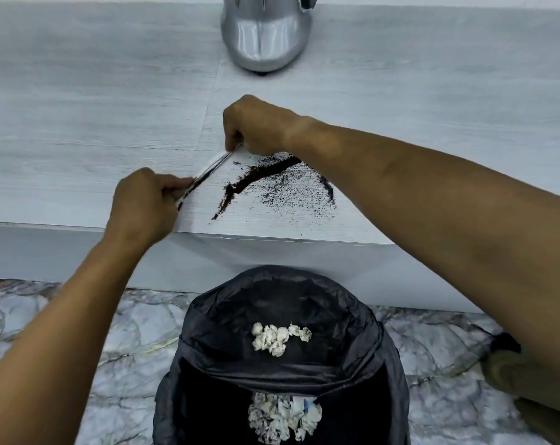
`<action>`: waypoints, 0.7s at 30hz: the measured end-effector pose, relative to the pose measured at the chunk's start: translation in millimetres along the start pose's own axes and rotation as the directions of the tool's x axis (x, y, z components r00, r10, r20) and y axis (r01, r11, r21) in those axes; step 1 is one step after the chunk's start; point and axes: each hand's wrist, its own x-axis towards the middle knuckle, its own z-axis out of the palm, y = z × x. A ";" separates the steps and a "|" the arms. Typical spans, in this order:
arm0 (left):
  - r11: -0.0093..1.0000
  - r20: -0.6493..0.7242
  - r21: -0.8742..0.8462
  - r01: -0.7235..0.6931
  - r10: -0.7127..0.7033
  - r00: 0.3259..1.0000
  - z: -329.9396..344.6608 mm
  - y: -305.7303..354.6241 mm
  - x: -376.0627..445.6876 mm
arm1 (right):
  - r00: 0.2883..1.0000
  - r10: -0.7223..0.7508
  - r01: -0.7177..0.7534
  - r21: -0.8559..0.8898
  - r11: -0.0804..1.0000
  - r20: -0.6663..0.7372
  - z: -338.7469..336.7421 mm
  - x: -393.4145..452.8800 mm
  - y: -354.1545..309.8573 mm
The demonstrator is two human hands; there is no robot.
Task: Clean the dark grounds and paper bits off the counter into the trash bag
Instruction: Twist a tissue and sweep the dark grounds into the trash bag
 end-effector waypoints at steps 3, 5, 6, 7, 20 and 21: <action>0.994 -0.043 -0.073 0.081 -0.085 0.996 16.2 9.7 -21.1 | 0.997 -0.063 0.063 0.003 0.998 0.041 3.2 -1.3 1.9; 0.988 -0.049 -0.123 0.097 -0.104 0.993 29.7 27.8 -31.7 | 0.995 -0.089 0.090 -0.012 0.996 0.048 -1.2 -9.9 9.6; 0.984 -0.051 -0.148 0.102 -0.110 0.993 36.2 36.8 -34.5 | 0.995 -0.090 0.091 -0.019 0.996 0.049 -4.6 -16.0 14.2; 0.981 -0.052 -0.164 0.100 -0.110 0.993 42.1 45.3 -35.7 | 0.995 -0.085 0.086 -0.026 0.996 0.049 -7.2 -22.7 20.4; 0.987 0.049 -0.135 -0.091 0.098 0.994 59.6 106.1 5.1 | 0.958 0.269 -0.268 0.026 0.963 -0.095 -18.4 -105.1 75.2; 0.986 0.065 -0.129 -0.103 0.112 0.992 58.2 106.5 10.3 | 0.939 0.324 -0.321 0.046 0.946 -0.114 -15.9 -111.4 75.7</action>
